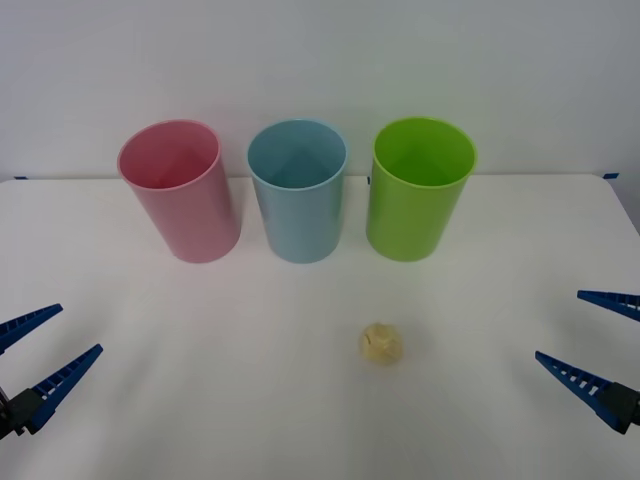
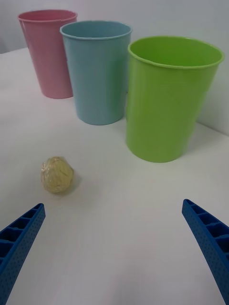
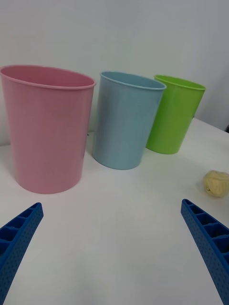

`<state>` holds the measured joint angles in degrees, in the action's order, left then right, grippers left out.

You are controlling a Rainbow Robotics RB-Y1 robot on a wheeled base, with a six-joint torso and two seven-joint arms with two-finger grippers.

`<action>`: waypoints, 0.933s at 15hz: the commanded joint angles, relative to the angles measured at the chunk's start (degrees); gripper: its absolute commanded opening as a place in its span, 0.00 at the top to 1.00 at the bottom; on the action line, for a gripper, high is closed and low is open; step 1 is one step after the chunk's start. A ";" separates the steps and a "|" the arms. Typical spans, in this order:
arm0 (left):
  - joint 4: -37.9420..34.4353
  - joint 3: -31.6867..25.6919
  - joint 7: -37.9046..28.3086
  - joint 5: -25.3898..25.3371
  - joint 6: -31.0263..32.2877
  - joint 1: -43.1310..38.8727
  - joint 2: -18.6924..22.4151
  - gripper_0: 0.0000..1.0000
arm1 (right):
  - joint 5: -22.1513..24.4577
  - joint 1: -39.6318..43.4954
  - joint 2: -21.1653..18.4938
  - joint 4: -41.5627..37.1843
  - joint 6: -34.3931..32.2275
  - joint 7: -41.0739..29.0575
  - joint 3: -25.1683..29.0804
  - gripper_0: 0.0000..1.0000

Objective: Put cans in the blue bin and PET bottles in the pink bin and trash in the green bin.

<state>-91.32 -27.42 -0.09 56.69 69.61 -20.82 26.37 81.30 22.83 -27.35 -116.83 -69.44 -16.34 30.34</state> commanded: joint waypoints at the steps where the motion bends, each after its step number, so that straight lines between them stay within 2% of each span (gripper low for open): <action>1: 0.00 0.00 0.00 0.00 0.00 -0.01 0.00 0.00 | 9.05 -0.68 -0.07 -9.03 0.09 -7.39 -1.69 0.00; 4: 0.00 0.00 0.00 0.00 0.00 -0.01 0.00 0.00 | 20.04 -2.97 -0.07 -16.41 -0.08 -13.72 -5.47 0.00; 6: 0.00 0.00 0.00 0.00 0.00 -0.01 0.00 0.00 | 25.66 -4.90 -0.07 -18.70 -0.26 -15.92 -8.37 0.00; 8: 0.00 0.00 0.00 0.00 0.00 -0.01 0.00 0.00 | 31.38 -7.01 -0.07 -19.58 -0.43 -16.80 -11.80 0.00; 14: 0.00 0.00 0.00 0.00 0.00 -0.01 0.00 0.00 | 45.88 -12.46 0.02 -23.27 -7.11 -17.94 -20.50 0.00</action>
<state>-91.32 -27.42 -0.09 56.69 69.61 -20.83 26.37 125.81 10.90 -27.40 -139.67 -75.53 -34.14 10.63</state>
